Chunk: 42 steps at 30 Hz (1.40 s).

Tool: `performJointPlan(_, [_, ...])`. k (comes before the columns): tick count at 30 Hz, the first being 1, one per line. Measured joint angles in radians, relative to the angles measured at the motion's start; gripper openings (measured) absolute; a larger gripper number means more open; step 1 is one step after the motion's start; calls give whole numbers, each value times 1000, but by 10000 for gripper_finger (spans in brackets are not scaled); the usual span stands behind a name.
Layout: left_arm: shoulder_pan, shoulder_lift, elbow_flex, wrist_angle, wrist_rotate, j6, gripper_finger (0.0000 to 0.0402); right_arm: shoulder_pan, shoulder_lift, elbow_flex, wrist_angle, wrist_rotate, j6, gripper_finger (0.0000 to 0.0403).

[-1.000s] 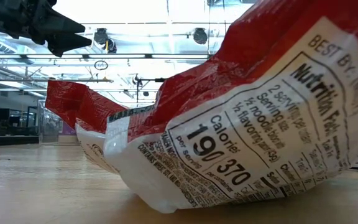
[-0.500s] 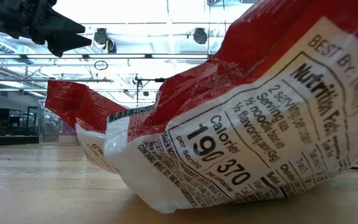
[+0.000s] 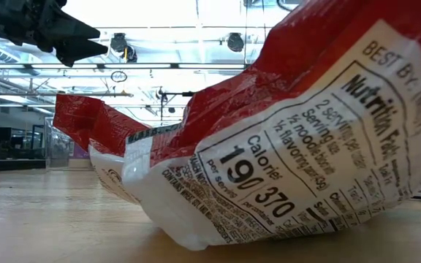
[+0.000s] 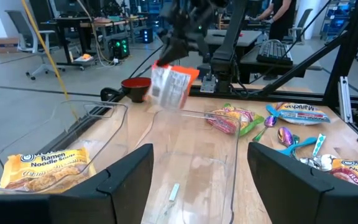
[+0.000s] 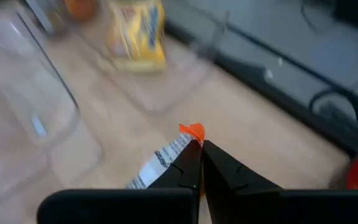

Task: Pick & Place Food Item
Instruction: Put the orange noodle pack into the top right transparent bin

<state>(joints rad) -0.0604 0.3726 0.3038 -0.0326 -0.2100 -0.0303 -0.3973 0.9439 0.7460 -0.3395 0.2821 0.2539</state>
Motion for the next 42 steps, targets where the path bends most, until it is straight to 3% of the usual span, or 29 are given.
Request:
performJointPlan(15, [0,0,0,0,0,0,257,-61,53,1,450,-5,-176,0])
performJointPlan(25, [0,0,0,0,0,0,264,-179,180,5,700,-218,-137,0])
performJointPlan(36, [0,0,0,0,0,0,250,-219,402,225,690,-314,-206,0])
performJointPlan(42, [0,0,0,0,0,0,264,-219,562,372,635,-367,-439,0])
